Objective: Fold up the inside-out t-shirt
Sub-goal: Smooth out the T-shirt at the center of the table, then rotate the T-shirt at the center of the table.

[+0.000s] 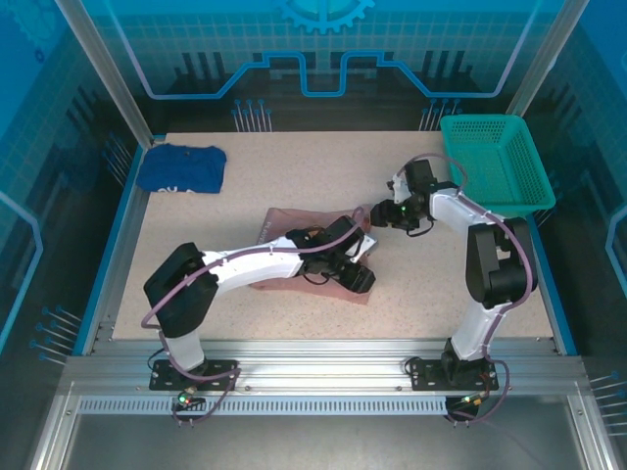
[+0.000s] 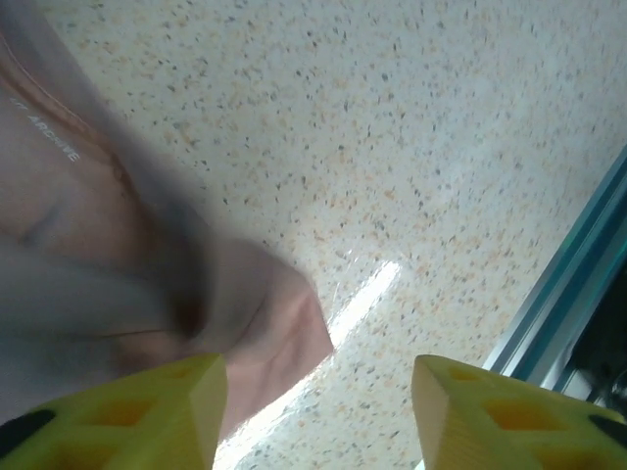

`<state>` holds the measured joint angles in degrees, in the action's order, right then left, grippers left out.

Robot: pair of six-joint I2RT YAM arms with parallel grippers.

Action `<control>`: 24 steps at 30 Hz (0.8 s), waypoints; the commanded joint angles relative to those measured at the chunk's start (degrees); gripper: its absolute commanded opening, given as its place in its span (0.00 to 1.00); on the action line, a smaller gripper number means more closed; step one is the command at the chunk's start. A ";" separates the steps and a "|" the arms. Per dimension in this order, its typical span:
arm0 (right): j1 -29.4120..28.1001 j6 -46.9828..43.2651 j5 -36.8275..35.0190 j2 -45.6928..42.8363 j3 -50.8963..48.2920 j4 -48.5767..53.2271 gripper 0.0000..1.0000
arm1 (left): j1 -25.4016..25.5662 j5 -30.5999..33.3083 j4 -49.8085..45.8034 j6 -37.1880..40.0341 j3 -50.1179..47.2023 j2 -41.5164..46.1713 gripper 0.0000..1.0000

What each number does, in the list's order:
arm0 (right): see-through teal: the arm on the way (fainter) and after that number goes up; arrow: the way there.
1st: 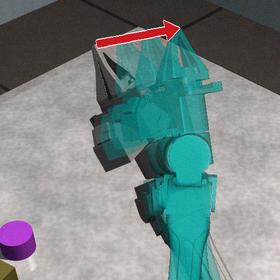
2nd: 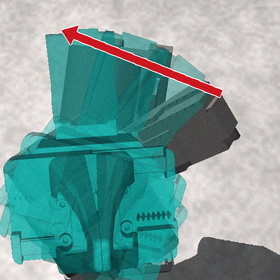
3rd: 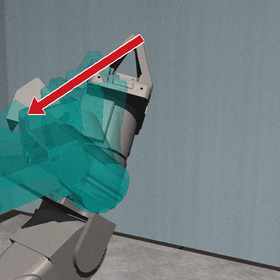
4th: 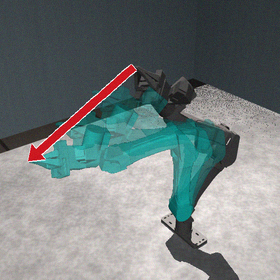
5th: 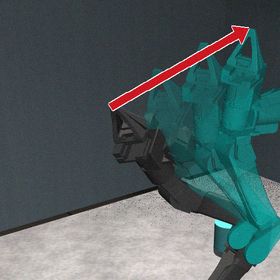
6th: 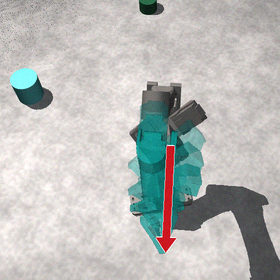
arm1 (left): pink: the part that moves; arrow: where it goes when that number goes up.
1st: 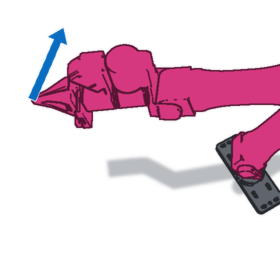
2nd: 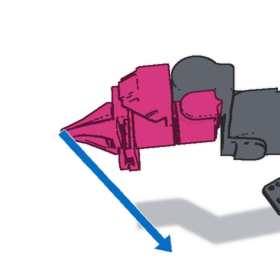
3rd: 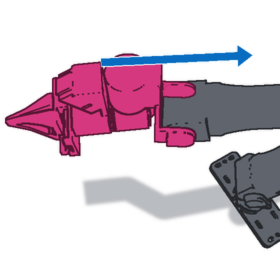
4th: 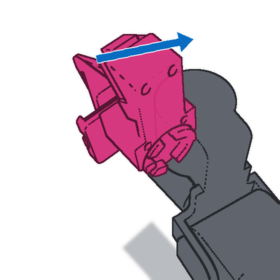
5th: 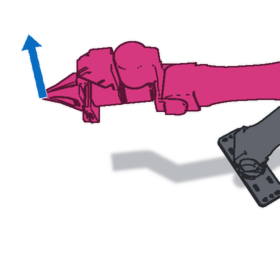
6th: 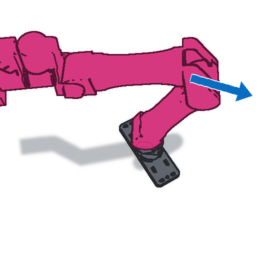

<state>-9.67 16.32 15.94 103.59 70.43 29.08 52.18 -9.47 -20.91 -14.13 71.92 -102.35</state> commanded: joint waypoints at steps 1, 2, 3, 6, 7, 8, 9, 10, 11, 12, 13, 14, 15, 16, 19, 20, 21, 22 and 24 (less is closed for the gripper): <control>0.27 1.88 3.26 -2.07 -1.06 -0.25 0.60 | -0.32 -2.01 -0.02 2.24 -0.31 3.83 0.64; 0.02 2.72 4.11 -2.14 -1.54 -1.13 0.60 | -0.78 -2.30 0.40 2.41 -1.20 5.03 0.65; -0.65 3.33 4.85 -2.09 -1.99 -2.35 0.61 | -1.51 -2.84 0.98 2.40 -2.55 6.70 0.66; -3.16 4.20 4.57 -0.56 -1.20 -3.85 0.64 | -5.76 -3.55 2.58 -0.41 -7.11 10.77 0.67; -3.94 4.33 3.42 0.39 -0.25 -3.58 0.65 | -7.99 -3.58 3.20 -2.45 -8.87 11.96 0.67; -4.42 4.46 1.96 1.24 0.63 -3.51 0.66 | -9.83 -3.64 3.56 -4.13 -10.29 12.84 0.67; -4.78 4.64 -0.51 2.40 1.54 -3.42 0.67 | -12.19 -3.63 3.83 -6.25 -11.80 13.79 0.67; -4.84 4.73 -2.50 3.39 2.42 -3.18 0.67 | -14.02 -3.42 3.86 -7.94 -12.91 14.52 0.67; -4.86 4.60 -4.82 4.24 3.35 -2.84 0.67 | -16.35 -3.28 3.78 -9.69 -14.17 15.14 0.68; -4.94 4.41 -6.77 5.10 4.02 -3.00 0.67 | -18.69 -3.20 3.46 -11.01 -15.11 15.71 0.68; -4.98 4.17 -7.99 5.71 4.45 -3.22 0.67 | -20.53 -2.92 2.92 -11.85 -15.77 15.99 0.68; -4.94 4.01 -8.50 6.83 5.38 -2.89 0.67 | -22.80 -2.82 2.35 -12.67 -16.51 16.19 0.68; -4.98 3.69 -8.79 8.28 6.72 -1.96 0.67 | -24.85 -2.67 1.94 -13.39 -17.16 16.19 0.69; -5.12 3.43 -8.90 9.54 7.77 -1.36 0.66 | -26.53 -2.70 1.67 -13.88 -17.71 16.18 0.69; -5.49 2.80 -7.81 12.49 9.93 -1.26 0.58 | -30.44 -1.51 1.31 -14.23 -18.96 15.72 0.69; -5.52 2.59 -7.22 13.08 10.62 -1.47 0.51 | -31.46 -1.05 1.06 -14.30 -19.15 15.22 0.69; -5.62 2.33 -6.90 13.62 11.33 -1.35 0.44 | -32.15 -0.54 0.58 -14.22 -19.27 14.57 0.69; -5.71 2.02 -6.89 13.99 12.07 -1.19 0.39 | -32.40 0.01 0.24 -14.04 -19.32 14.02 0.70; -5.71 1.24 -7.74 14.73 14.15 -0.16 0.28 | -32.43 0.50 -0.70 -13.23 -19.42 12.14 0.70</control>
<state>-14.72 18.68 8.95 117.30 81.14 26.96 19.92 -10.11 -19.18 -27.00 53.39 -87.92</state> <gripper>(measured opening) 0.323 0.697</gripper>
